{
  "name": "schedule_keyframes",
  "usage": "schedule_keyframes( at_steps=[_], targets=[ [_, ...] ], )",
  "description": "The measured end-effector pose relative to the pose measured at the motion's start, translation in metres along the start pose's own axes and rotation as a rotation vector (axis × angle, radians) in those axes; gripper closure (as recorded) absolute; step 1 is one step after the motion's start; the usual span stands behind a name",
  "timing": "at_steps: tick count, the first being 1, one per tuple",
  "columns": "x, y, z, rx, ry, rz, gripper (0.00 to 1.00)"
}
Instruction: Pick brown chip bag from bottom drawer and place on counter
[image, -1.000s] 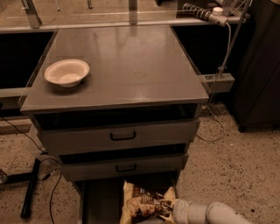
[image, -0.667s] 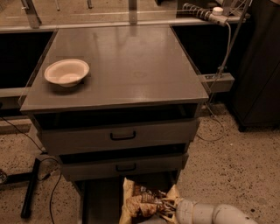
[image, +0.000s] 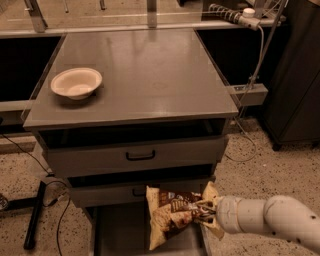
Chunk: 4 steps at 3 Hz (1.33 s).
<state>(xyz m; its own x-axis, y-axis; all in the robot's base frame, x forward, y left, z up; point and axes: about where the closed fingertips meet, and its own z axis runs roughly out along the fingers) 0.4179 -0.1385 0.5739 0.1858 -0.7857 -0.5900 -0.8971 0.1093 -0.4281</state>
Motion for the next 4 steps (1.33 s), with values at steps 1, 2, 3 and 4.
schedule_keyframes(
  at_steps=[1, 2, 3, 4],
  targets=[
    [0.012, -0.043, -0.019, 0.001, -0.014, -0.071, 1.00],
    [0.012, -0.043, -0.019, 0.000, -0.014, -0.071, 1.00],
    [-0.002, -0.051, -0.027, -0.005, -0.001, -0.099, 1.00],
    [-0.029, -0.078, -0.047, 0.010, 0.037, -0.151, 1.00]
  ],
)
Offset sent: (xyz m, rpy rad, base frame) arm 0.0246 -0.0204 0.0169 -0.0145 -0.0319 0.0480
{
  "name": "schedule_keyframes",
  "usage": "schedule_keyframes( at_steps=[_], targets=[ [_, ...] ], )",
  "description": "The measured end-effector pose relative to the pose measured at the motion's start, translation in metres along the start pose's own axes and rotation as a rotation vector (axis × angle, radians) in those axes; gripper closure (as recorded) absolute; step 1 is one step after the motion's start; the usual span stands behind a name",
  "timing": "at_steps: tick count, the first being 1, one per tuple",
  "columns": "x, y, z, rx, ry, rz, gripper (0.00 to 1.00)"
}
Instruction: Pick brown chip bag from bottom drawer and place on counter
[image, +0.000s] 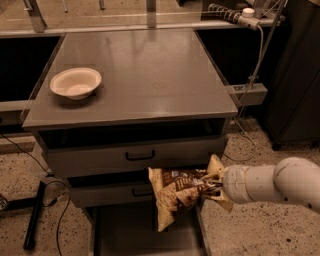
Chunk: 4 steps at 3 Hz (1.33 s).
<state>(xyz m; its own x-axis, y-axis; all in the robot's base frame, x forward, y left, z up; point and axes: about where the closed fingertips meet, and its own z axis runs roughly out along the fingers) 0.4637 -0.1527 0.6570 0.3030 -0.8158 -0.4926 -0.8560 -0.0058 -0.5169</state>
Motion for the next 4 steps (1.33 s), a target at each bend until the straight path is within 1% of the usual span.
schedule_keyframes(
  at_steps=[1, 2, 3, 4],
  targets=[
    [-0.028, -0.040, -0.031, 0.029, 0.049, -0.053, 1.00],
    [-0.052, -0.081, -0.067, 0.071, 0.086, -0.071, 1.00],
    [-0.078, -0.109, -0.101, 0.104, 0.119, -0.090, 1.00],
    [-0.113, -0.138, -0.145, 0.153, 0.153, -0.129, 1.00]
  ],
)
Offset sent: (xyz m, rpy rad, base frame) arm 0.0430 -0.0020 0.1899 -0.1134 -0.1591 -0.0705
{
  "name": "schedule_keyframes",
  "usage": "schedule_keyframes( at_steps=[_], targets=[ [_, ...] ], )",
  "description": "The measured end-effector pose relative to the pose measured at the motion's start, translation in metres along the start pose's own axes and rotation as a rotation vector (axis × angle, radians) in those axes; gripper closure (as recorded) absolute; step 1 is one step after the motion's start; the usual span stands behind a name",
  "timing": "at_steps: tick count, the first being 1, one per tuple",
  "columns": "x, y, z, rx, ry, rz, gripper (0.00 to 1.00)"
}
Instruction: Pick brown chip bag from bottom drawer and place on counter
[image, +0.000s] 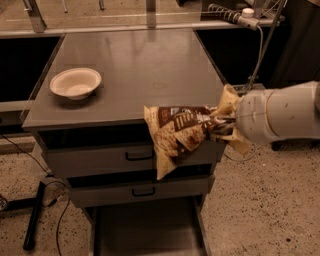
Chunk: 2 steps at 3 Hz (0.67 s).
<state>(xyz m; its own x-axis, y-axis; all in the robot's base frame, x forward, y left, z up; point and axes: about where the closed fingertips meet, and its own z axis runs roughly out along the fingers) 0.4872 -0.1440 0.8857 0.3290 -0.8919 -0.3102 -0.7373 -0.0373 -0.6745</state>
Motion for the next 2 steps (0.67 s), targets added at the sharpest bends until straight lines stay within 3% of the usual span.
schedule_keyframes(
  at_steps=[1, 2],
  targets=[
    [0.0046, -0.0258, -0.0235, 0.054, -0.016, 0.007, 1.00],
    [0.0045, -0.0258, -0.0234, 0.054, -0.016, 0.007, 1.00]
  ],
)
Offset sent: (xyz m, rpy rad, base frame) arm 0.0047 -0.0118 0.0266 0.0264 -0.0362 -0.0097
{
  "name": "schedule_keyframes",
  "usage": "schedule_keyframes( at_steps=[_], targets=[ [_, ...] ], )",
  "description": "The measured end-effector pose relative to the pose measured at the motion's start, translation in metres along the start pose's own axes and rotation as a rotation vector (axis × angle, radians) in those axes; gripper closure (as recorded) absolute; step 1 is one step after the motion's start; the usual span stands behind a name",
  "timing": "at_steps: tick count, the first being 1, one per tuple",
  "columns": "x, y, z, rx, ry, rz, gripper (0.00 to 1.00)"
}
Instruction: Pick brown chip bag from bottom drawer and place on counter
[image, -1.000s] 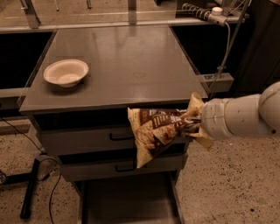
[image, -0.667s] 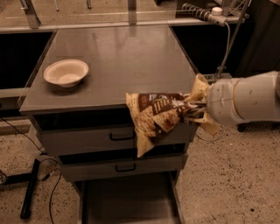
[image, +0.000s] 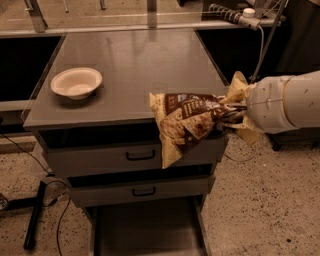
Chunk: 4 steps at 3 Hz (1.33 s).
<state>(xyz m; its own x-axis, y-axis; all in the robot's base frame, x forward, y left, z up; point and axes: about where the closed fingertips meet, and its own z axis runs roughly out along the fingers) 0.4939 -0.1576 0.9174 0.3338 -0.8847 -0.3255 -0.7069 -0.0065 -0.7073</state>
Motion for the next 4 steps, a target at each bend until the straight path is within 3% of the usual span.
schedule_keyframes(
  at_steps=[1, 2, 3, 4],
  targets=[
    [-0.002, -0.012, 0.009, 0.001, -0.032, 0.013, 1.00],
    [0.018, -0.040, 0.036, -0.020, -0.071, 0.064, 1.00],
    [0.036, -0.084, 0.084, -0.045, -0.132, 0.158, 1.00],
    [0.035, -0.128, 0.136, -0.051, -0.185, 0.271, 1.00]
  ],
)
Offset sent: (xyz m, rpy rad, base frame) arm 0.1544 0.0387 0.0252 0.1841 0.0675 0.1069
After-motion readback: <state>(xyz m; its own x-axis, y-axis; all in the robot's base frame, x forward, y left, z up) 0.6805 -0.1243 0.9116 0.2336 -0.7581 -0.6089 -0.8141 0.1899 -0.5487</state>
